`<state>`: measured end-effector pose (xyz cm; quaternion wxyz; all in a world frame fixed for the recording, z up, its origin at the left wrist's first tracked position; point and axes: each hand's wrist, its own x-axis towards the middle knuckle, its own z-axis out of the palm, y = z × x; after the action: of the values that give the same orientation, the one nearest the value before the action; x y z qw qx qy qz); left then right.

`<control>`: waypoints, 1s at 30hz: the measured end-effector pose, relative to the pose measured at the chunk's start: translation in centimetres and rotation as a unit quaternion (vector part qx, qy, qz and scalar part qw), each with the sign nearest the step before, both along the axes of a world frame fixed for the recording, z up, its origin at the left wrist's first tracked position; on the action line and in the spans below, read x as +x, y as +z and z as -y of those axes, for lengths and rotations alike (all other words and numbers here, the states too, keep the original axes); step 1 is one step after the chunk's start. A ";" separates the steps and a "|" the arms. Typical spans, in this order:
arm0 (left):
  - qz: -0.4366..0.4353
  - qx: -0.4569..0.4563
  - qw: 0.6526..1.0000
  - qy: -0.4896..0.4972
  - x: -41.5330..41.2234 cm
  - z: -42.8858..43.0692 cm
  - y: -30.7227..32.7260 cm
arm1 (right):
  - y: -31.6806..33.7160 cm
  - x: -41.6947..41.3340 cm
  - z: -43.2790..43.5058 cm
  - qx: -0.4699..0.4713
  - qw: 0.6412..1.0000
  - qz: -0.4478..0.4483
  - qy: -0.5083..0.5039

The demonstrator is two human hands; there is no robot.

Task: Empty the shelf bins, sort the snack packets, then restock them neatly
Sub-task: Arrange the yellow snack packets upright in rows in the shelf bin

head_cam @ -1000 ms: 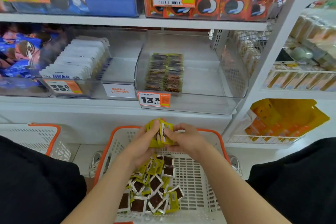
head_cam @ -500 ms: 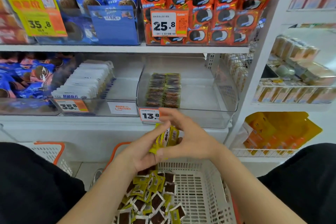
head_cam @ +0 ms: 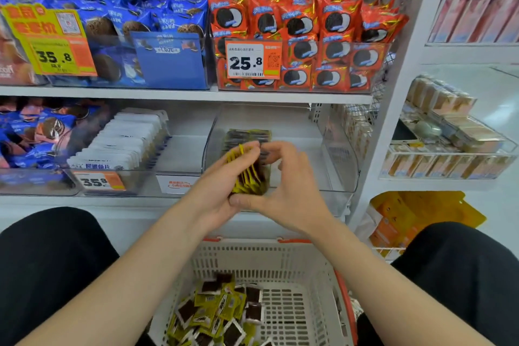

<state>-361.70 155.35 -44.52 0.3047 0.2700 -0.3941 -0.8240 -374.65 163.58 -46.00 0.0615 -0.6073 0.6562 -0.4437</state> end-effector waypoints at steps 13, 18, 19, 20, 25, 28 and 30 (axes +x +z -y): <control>0.127 -0.172 0.973 -0.091 -2.8 6.1 1.1 | 3.6 -7.7 6.3 0.133 0.985 -0.114 0.007; 0.429 -0.608 0.654 -0.133 -3.6 11.4 -0.9 | 3.7 -12.5 7.2 0.247 0.951 -0.177 0.059; 0.456 -0.634 0.605 -0.155 -4.1 11.9 -1.3 | 3.4 -12.9 7.3 0.264 0.943 -0.190 0.075; 0.480 -0.644 0.571 -0.172 -4.7 12.2 -1.7 | 2.9 -13.2 7.4 0.283 0.934 -0.197 0.091; 0.480 -0.678 0.528 -0.178 -6.4 13.0 -3.1 | 0.6 -14.0 8.1 0.337 0.917 -0.163 0.134; 0.475 -0.696 0.520 -0.138 -6.3 13.6 -3.4 | 0.3 -13.8 8.8 0.343 0.917 -0.131 0.152; 0.485 -0.697 0.513 -0.124 -6.2 13.8 -3.6 | 0.0 -12.6 9.4 0.355 0.911 -0.144 0.154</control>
<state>-367.90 141.56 -48.13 0.0514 0.2770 -0.9579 -0.0547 -387.21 154.14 -46.03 0.2455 -0.6961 0.6705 -0.0747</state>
